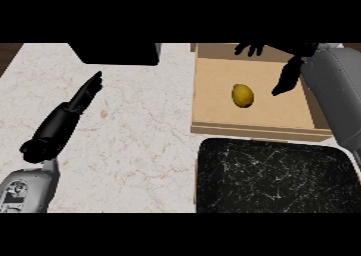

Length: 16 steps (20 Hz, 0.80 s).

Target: Pick the lemon from the tray and place it in the cardboard box

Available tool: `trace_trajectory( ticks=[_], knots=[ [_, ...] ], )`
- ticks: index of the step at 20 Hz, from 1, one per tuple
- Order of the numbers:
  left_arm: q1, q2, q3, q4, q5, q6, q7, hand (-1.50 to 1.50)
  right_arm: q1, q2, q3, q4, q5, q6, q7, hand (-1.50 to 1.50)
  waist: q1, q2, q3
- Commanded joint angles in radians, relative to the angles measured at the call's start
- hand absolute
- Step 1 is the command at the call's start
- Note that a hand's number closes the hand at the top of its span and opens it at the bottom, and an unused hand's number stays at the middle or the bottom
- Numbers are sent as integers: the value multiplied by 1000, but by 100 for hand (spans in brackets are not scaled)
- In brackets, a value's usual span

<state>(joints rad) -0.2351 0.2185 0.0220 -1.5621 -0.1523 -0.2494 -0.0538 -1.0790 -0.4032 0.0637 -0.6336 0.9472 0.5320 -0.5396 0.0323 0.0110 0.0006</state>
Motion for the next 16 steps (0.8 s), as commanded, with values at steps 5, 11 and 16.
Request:
trace_trajectory(
  ticks=[5,11,16],
  knots=[
    [-20,-1,-3,2,-6,0,1,0,-41,98,-362,135,-379,67,-49,-150,0,6,4],
    [-32,0,-2,3,-1,-7,10,0,-141,15,-594,312,-576,111,186,-150,11,10,1],
    [-62,-23,-13,3,-1,1,39,0,-157,-63,-663,392,-625,68,211,-150,26,17,2]
  ],
)
